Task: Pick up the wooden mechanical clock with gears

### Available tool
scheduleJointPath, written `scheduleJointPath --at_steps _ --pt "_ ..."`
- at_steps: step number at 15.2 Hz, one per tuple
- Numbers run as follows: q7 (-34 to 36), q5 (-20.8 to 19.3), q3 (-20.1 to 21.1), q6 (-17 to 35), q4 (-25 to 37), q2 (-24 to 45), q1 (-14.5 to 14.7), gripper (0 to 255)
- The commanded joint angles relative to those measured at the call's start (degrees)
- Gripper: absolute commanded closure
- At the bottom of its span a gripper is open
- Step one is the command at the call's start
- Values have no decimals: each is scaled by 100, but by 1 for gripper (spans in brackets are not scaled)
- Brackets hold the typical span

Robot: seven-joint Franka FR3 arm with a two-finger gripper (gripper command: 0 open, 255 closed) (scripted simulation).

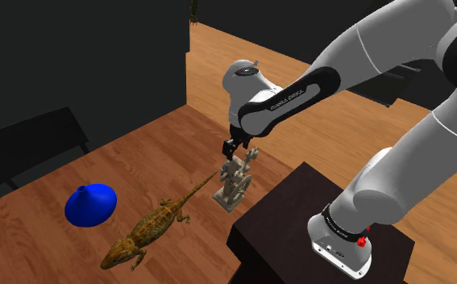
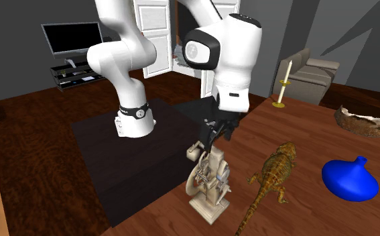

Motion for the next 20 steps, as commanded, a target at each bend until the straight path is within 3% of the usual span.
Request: scheduleJointPath --at_steps 1,9,10,20 --pt "91 -104 20 307 4 317 -1 0" --pt "271 -331 -7 860 -47 836 -10 0" --pt "265 -325 -6 847 -45 824 -10 255" --pt "240 -292 0 777 -43 754 -10 255"
